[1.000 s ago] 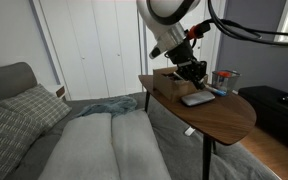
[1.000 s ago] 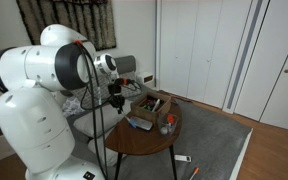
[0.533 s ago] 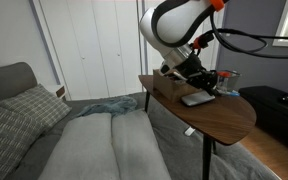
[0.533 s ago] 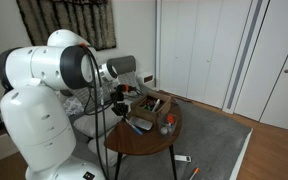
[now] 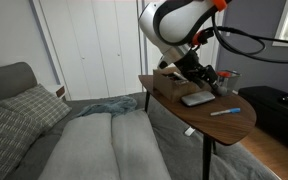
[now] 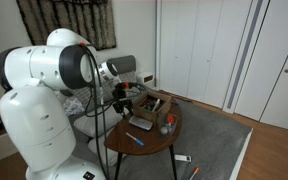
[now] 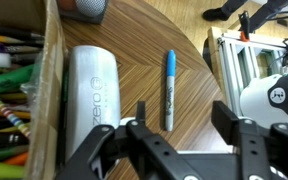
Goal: Remove the blue pen from the office pen holder
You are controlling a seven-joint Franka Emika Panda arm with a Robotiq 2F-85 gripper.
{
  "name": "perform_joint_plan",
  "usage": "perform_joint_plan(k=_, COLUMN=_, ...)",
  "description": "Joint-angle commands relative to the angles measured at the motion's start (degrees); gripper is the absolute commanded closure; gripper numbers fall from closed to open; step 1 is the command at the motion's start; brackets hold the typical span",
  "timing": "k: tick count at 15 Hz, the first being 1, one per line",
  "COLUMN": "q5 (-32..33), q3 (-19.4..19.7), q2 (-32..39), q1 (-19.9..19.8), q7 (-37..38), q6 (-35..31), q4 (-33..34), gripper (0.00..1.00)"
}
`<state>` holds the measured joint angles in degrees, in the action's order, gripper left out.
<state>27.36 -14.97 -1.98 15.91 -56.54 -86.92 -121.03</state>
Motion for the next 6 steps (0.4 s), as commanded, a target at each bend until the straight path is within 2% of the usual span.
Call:
perform_joint_plan(k=1, q5=-3.85, q3=-0.53, q2=-7.07, q1=0.44, q7=4.69, q6=1.27, q4=2.1, gripper=0.02)
perform_joint_plan(k=5, q5=-10.22, q3=1.58, q2=-17.22, q1=-0.04, q7=9.61, q6=4.37, q4=0.06, gripper=0.0)
perform_joint_plan(k=6, q5=-7.2, q3=0.95, q2=-11.49, q1=0.61, q7=7.4, q6=3.99, q4=2.83, gripper=0.0)
